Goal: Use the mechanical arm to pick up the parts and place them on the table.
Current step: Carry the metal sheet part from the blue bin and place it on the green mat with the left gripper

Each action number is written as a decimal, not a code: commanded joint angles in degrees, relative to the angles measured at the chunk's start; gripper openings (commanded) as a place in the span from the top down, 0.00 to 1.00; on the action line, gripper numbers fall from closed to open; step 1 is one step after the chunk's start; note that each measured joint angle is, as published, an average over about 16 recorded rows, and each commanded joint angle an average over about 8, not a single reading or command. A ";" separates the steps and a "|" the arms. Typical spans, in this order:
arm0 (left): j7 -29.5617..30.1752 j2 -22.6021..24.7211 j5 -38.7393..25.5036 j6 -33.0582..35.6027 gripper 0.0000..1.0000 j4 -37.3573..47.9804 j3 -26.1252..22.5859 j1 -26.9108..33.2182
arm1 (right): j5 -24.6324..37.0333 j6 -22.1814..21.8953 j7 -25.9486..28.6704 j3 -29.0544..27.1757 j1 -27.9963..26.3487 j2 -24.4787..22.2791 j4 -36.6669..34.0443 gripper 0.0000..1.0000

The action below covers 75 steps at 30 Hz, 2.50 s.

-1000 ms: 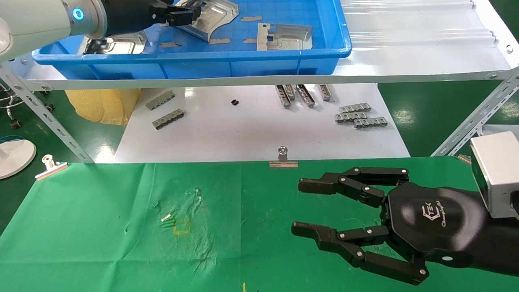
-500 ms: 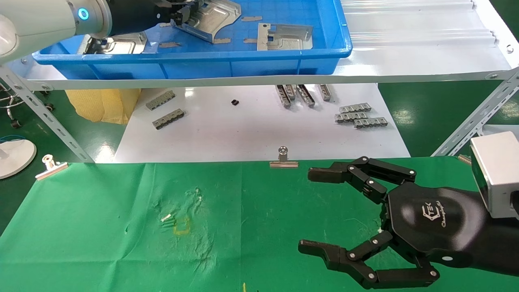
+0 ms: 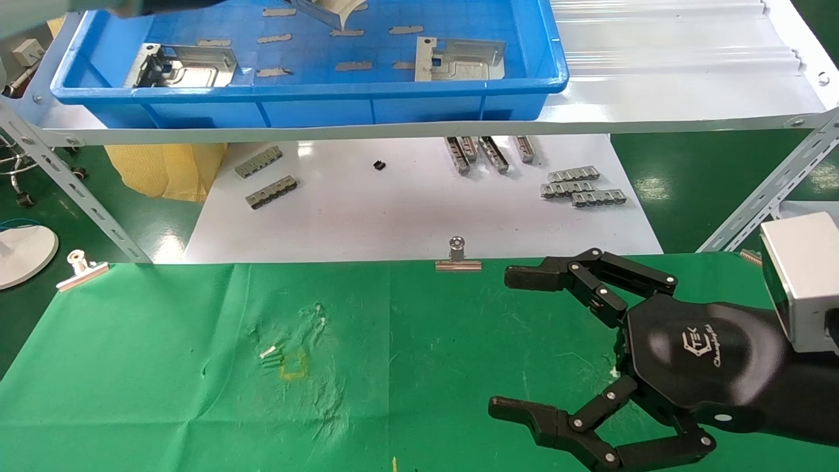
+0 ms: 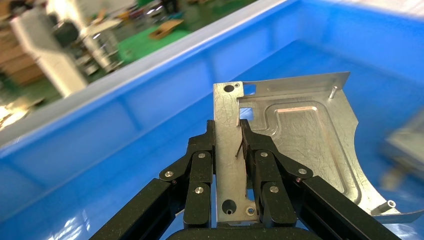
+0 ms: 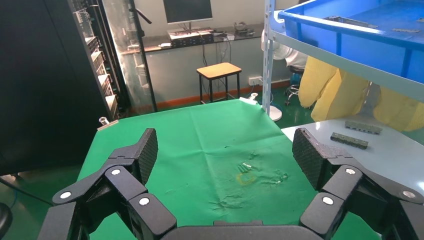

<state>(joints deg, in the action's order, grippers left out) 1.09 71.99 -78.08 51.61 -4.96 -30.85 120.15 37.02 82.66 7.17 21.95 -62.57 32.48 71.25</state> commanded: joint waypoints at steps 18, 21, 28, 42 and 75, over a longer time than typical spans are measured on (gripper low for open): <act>-16.38 -13.67 5.05 36.58 1.00 -3.79 2.18 0.19 | 0.00 0.00 0.00 0.00 0.00 0.00 0.00 0.00; -17.71 -15.41 5.94 39.84 1.00 -6.47 1.38 -1.44 | 0.00 0.00 0.00 0.00 0.00 0.00 0.00 0.00; -16.28 -23.23 14.46 40.74 1.00 -23.75 -4.13 -10.57 | 0.00 0.00 0.00 0.00 0.00 0.00 0.00 0.00; -31.04 -27.77 13.92 36.85 1.00 -31.28 -18.96 -22.20 | 0.00 0.00 0.00 0.01 0.00 0.00 0.00 0.00; -51.77 -14.56 12.20 33.02 0.00 0.10 -19.31 -22.81 | -0.01 0.00 0.00 0.01 0.00 0.00 0.00 0.00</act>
<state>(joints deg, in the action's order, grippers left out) -50.41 57.04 -65.63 85.81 -5.13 -50.02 97.24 37.01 82.66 7.16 21.96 -62.57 32.48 71.25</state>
